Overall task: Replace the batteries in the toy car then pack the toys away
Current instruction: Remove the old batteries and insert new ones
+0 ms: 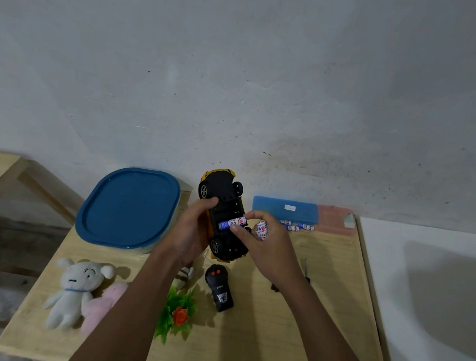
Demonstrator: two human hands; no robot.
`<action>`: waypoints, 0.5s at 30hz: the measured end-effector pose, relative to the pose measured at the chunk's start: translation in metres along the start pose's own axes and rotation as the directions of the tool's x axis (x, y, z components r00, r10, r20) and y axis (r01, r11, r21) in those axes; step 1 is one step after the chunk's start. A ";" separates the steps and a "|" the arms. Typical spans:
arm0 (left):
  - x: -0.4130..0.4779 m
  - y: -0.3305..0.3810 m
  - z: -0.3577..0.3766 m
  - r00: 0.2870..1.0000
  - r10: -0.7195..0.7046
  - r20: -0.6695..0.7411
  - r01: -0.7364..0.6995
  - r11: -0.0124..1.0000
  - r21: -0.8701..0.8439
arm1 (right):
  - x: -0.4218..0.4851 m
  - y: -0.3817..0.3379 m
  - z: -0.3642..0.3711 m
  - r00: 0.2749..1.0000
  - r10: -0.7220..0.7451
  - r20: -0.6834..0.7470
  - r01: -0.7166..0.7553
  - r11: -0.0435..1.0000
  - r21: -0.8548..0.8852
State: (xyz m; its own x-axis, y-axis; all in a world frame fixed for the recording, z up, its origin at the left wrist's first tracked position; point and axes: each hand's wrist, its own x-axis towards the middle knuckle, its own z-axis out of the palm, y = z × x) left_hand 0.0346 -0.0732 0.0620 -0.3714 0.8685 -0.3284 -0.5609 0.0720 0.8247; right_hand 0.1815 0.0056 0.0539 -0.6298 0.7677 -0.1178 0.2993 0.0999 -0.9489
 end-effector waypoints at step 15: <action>-0.004 0.004 0.009 0.999 -0.046 0.011 0.046 0.999 0.029 | 0.002 -0.024 0.004 0.993 -0.116 0.016 0.117 0.984 -0.132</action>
State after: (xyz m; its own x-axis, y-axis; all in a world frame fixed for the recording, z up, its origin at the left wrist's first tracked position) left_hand 0.0404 -0.0722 0.0709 -0.3369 0.8696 -0.3610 -0.5558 0.1258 0.8217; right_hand 0.1703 0.0028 0.0749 -0.6717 0.7407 -0.0120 0.3156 0.2715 -0.9092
